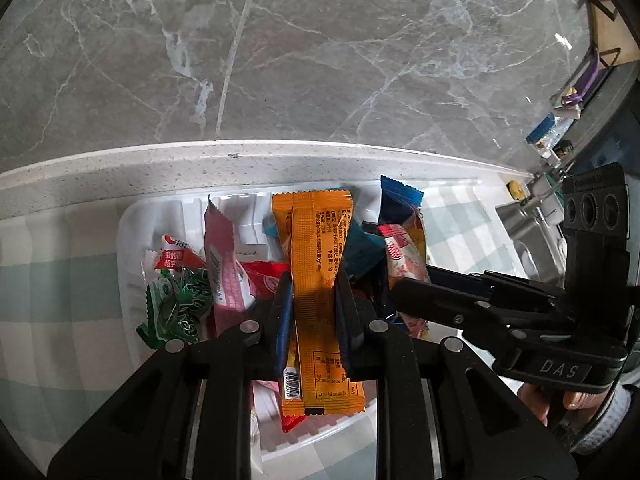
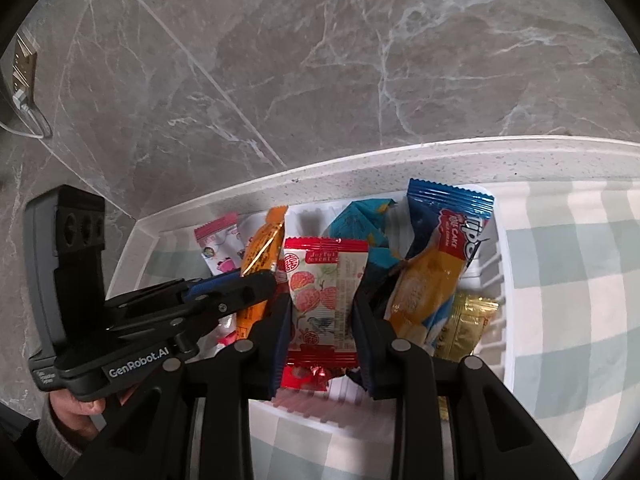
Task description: Organize snacks
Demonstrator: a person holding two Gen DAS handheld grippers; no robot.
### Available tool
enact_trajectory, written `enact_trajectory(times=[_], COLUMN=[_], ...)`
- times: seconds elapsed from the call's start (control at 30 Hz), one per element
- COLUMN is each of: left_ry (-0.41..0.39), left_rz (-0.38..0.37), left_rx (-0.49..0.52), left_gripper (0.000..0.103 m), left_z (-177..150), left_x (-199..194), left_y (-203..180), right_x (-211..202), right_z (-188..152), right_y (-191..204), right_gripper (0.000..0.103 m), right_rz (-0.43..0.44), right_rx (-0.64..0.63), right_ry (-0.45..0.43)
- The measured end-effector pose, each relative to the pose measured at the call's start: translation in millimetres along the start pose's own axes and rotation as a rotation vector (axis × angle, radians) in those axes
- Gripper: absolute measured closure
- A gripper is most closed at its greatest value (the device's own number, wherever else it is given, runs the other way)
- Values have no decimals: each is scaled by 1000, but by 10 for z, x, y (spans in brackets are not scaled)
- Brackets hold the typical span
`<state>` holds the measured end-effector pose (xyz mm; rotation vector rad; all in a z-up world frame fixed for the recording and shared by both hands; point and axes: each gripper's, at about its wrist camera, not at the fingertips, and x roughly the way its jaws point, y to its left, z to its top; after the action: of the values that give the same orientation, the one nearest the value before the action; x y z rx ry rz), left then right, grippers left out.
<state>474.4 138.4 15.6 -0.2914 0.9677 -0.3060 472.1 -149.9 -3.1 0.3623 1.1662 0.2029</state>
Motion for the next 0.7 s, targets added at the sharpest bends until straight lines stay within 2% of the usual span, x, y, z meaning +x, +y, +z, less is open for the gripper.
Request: enact_trajectory(times=[0.17,0.2,0.23,0.3,0.37,0.43,0.57,0.63,0.7], left_ry=[-15,-22,-33,-56,-79,-103,-173,-216,-269], left_rz=[52,56,55,68,66,76,80,110,134], left_rx=[4,3,1,-8,-16,-21,7,26,47], left_gripper=[79,74,64,51,44,31,20,10,7], left_z=[-28,-41,-45,-51,-50,-56,-85,-106,-145], left_x=[-10,-30,-46,-91,-146,-215,-439,-568,-710], left_y=[-50,-56,-67,-86,-89,-116,-244,-351,-468], right_x=[42,37,35,-3,-53,-129,-316,-393,-488], right_z=[8,10,12,1,-16,-51,-183,-248,-320], right_y=[3,11,18,22,10,8,28,30,29], right_gripper=[63,61,58,57,57,57,57,56,56], right_rz=[-26,-39,-44,-43,-35,-36,-46,-45,-47], right_rx=[-19,-26,-32,-35,-29,-29,-47,-49,-46], right_ry=[-7,-11,-14,-27,-42,-61,-102,-116,-131])
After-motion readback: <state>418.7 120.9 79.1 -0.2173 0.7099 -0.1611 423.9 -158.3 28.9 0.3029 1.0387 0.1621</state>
